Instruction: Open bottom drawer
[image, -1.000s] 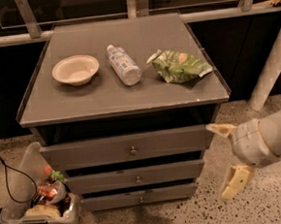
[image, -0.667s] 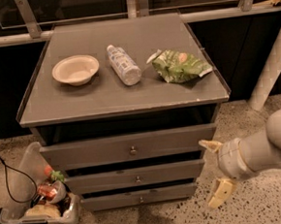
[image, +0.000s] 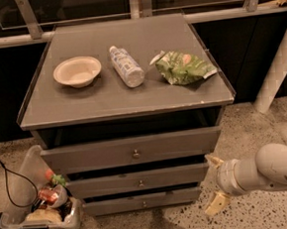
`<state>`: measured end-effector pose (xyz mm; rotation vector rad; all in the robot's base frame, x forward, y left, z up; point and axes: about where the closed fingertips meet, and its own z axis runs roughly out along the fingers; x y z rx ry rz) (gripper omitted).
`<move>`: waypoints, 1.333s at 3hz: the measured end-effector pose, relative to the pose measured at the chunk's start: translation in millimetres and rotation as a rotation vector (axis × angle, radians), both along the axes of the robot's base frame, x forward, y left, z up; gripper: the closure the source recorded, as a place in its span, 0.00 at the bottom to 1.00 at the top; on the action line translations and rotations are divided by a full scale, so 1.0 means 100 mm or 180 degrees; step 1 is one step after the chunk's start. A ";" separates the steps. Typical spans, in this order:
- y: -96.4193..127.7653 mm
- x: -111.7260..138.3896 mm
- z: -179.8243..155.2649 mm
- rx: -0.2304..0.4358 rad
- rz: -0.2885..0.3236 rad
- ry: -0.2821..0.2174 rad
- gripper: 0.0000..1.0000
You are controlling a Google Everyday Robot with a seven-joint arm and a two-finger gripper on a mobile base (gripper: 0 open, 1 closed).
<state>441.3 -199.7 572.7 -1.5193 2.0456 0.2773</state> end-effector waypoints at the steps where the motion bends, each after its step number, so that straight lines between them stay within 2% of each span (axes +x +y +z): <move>1: 0.00 0.00 0.00 0.0000 0.0000 0.0000 0.00; 2: 0.08 0.02 -0.12 0.0004 0.0077 -0.0138 0.00; 3: 0.22 0.22 -0.47 0.0066 0.0222 -0.0456 0.00; 4: 0.36 0.29 -1.19 0.0187 0.0445 -0.0577 0.00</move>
Offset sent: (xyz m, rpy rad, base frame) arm 0.0053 0.0261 -0.0375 0.0032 -0.1483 0.0763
